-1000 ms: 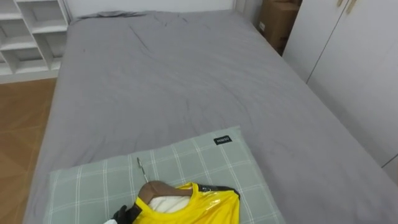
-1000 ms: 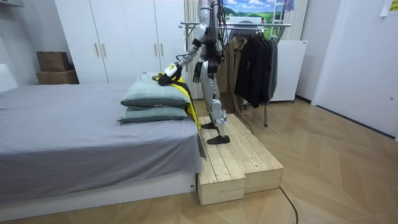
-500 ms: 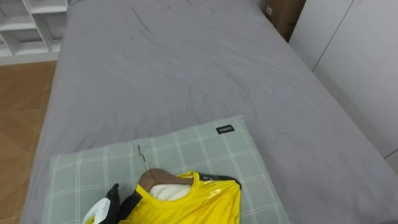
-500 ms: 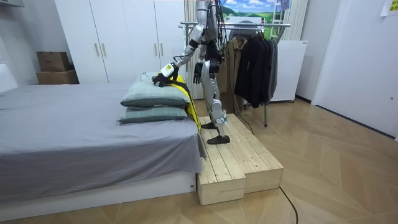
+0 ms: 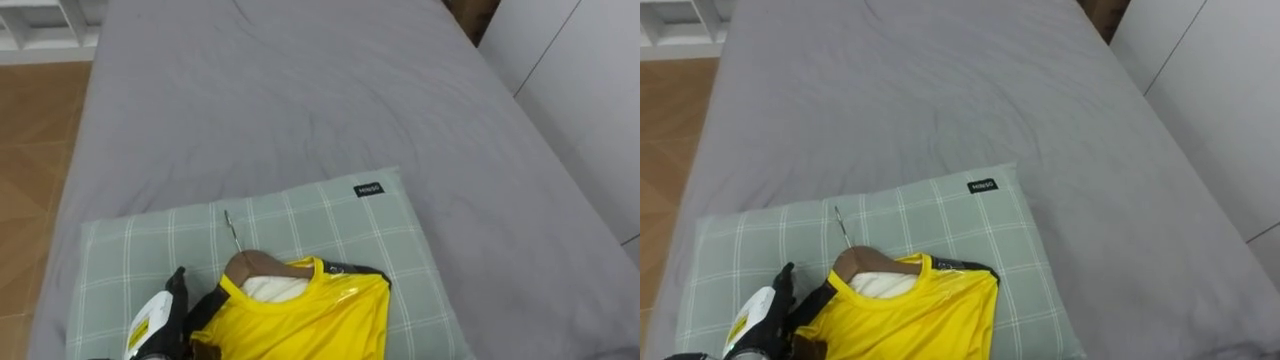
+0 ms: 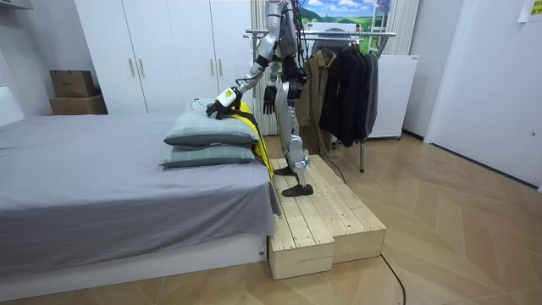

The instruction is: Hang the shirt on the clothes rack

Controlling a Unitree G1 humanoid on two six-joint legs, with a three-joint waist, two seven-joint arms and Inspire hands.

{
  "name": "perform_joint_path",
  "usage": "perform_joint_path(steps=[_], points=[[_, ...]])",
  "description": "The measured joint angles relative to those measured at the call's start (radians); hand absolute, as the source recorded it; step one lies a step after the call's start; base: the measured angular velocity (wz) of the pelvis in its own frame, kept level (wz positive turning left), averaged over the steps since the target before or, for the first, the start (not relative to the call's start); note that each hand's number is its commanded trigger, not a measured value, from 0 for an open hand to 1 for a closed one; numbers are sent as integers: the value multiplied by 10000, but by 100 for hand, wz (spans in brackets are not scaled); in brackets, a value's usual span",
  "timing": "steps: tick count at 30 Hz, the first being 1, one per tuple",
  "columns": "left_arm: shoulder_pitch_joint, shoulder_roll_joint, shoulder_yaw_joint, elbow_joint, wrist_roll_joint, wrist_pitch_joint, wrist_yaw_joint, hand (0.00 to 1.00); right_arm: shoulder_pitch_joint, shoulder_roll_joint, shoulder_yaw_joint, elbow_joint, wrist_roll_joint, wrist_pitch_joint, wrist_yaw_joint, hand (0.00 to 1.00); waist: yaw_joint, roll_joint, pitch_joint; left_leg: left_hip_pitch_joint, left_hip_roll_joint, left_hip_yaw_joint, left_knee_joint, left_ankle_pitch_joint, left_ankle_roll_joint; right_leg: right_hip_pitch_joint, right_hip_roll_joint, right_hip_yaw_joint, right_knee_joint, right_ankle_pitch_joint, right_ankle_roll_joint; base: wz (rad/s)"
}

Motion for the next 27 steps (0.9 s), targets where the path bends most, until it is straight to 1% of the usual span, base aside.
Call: perform_joint_path(steps=[9, 11, 16, 21, 24, 27], points=[[-29, 6, 3, 30, -10, -8, -2, 0, -10, 1, 75, -1, -4, 5, 21, 0, 5, -6, 3, -81, -3, 2, 91, 2, 1, -28, -4, -2, -1, 2, -3, 1], [-48, 6, -3, 40, -102, -55, -3, 0, -64, 1, 74, 1, -19, 103, 32, 0, -15, -9, 5, -124, -3, -32, 127, 2, 1, -47, -10, -45, -1, 10, -14, 5], [-51, 5, -7, 45, -312, -72, -23, 0, -120, 6, 76, 6, -32, 200, 60, 0, -14, -9, 5, -133, -2, -31, 128, 2, 1, -48, -11, -53, -1, 14, -18, 0], [-70, 5, -33, 167, -411, -101, -95, 0, -131, 6, 82, 6, -23, 210, 109, 0, -14, -9, 5, -121, -1, -31, 133, 2, 1, -32, -16, -65, 7, 16, -21, 0], [-88, 5, -33, 191, -409, -97, -186, 0, -136, 7, 81, 4, -30, 211, 109, 0, -16, -8, 5, -120, -2, -32, 133, 2, 1, -32, -21, -72, 15, 16, -20, 0], [-97, 7, -33, 193, -390, -77, -482, 0, -161, 21, 81, -7, -218, 209, 125, 0, -2, -8, 8, -123, -4, -15, 125, 6, 2, -39, -21, -57, 19, 16, -20, 0]])
